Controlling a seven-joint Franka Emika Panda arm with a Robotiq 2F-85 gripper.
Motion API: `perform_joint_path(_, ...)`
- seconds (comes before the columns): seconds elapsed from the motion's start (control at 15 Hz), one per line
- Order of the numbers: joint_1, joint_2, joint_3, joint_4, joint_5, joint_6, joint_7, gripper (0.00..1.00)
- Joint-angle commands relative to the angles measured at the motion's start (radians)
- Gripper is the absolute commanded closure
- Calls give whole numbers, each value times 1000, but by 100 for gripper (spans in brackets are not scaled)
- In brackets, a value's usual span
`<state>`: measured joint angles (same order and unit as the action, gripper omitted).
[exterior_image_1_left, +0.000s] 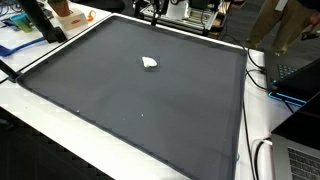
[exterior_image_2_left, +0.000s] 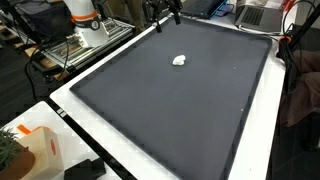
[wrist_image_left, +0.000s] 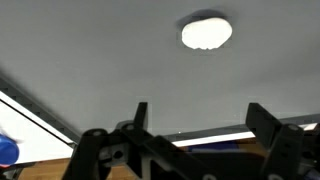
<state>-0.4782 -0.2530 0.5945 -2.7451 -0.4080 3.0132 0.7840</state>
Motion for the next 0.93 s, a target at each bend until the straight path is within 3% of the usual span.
perform_joint_path(0.0, -9, 55, 34, -2, -16, -28, 30, 0)
perform_joint_path(0.67, -1, 105, 42, -3, 0, -10, 27, 0)
perform_joint_path(0.87, -42, 114, 76, -1, -55, 16, 86, 0)
